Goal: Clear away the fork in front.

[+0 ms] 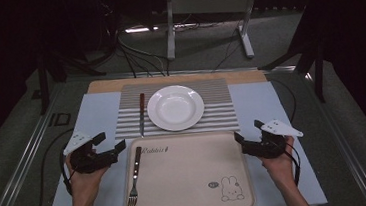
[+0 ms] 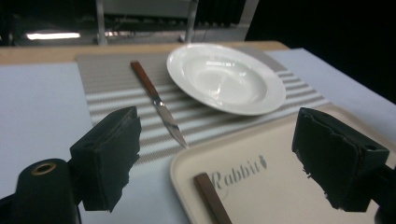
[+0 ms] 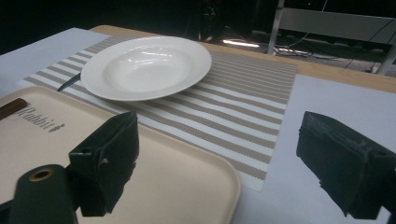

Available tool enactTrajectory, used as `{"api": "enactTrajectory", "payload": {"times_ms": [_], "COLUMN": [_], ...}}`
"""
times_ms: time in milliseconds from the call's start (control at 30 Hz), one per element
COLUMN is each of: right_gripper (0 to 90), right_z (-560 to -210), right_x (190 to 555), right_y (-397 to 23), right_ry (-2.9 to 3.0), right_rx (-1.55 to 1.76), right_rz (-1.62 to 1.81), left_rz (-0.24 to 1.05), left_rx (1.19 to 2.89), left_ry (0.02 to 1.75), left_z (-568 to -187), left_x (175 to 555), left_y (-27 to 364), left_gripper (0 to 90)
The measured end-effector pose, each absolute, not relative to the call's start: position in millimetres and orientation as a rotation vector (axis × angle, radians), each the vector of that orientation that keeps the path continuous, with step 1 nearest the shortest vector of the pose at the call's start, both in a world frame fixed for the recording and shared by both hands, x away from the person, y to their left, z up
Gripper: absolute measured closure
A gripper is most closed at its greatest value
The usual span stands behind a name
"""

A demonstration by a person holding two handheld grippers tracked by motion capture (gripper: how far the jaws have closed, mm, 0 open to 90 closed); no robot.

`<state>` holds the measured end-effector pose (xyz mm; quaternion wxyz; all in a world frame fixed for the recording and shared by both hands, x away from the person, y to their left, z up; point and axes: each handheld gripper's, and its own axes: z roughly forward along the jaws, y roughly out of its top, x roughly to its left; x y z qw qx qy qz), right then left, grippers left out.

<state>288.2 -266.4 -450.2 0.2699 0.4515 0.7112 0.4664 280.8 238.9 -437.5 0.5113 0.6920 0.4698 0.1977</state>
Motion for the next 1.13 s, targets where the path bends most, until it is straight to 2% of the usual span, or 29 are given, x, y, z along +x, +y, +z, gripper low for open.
{"api": "enactTrajectory", "payload": {"times_ms": [200, 433, 833, 1133], "right_gripper": [13.4, 13.2, 12.8, 12.7], "right_z": [-453, -457, -462, -465], "right_x": [282, 277, 270, 266], "right_y": [-276, -284, -291, -293], "right_ry": [1.898, 1.878, 1.835, 1.814], "right_rx": [1.23, 1.242, 1.235, 1.236], "right_rz": [1.255, 1.259, 1.285, 1.288], "left_rz": [0.545, 0.586, 0.677, 0.692], "left_rx": [1.634, 1.582, 1.551, 1.558], "left_ry": [1.125, 1.146, 1.151, 1.159], "left_z": [-434, -433, -435, -437], "left_x": [280, 277, 271, 269], "left_y": [243, 250, 260, 263], "left_gripper": [4.9, 0.6, 0.0, 0.0]}}
